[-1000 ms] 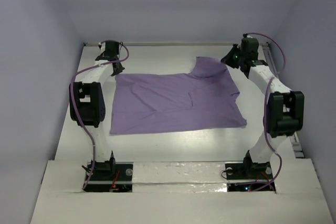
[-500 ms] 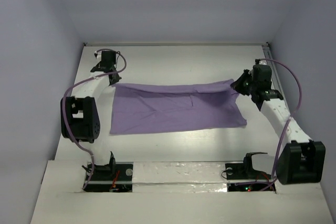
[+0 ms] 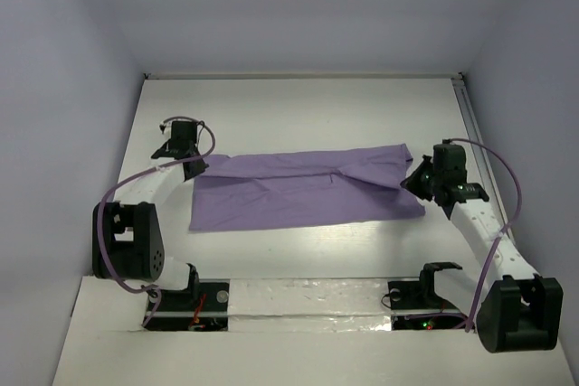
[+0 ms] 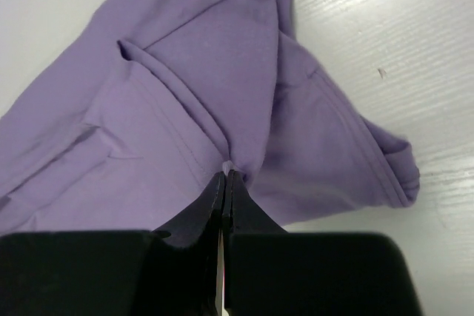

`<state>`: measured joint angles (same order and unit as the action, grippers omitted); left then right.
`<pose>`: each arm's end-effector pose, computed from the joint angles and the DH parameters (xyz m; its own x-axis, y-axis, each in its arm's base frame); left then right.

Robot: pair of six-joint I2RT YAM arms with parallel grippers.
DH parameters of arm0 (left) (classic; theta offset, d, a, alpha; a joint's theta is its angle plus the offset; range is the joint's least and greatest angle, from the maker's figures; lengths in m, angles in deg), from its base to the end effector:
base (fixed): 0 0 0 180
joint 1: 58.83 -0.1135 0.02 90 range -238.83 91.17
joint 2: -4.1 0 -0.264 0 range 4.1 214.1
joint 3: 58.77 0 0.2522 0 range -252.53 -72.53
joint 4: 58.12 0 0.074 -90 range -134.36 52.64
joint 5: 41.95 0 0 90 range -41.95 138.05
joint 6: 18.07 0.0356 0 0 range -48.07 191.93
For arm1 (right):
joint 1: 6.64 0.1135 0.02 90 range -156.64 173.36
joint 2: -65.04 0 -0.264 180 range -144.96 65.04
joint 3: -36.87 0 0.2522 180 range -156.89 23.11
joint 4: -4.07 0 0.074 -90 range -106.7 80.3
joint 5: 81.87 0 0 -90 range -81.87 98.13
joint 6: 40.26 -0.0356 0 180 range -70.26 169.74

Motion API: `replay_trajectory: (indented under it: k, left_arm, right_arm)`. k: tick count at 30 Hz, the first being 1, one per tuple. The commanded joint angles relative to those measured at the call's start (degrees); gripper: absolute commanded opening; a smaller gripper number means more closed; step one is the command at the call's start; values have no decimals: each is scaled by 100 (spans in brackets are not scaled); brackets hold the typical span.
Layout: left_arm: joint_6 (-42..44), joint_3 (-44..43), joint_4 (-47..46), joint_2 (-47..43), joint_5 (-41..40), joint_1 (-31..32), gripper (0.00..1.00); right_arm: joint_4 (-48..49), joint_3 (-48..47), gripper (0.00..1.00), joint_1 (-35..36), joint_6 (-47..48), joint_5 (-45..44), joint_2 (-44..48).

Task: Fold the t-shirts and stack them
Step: Fold the tshirt

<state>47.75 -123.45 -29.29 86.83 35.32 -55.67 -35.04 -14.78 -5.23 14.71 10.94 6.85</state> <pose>0.3007 -0.0087 0.2179 -0.6253 -0.3656 -0.6894 -0.3867 0.9125 -0.1332 0.2079 0.0069 0.2308 -0.6191 0.5582 -0.5523 0.3622 0.8270 0.4300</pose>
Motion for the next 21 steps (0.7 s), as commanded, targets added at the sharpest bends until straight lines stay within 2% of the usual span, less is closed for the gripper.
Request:
replay_trajectory:
  k: [1,4,14,18,21]
  left_arm:
    - [-148,371,-57,-337,78,1,0]
    - [-209,582,-4,-346,78,1,0]
    - [-297,521,233,-126,-142,-52,0]
    - [-297,146,31,-645,-107,-114,0]
    - [-271,-417,338,-452,-98,-114,0]
  right_arm:
    - [-181,115,0,-53,-162,-420,107]
    - [-339,211,0,-53,-276,-465,54]
    - [-638,335,0,-106,-233,-826,-43]
    - [-437,-24,0,-106,30,-878,186]
    - [-585,-526,0,-106,136,-852,-130]
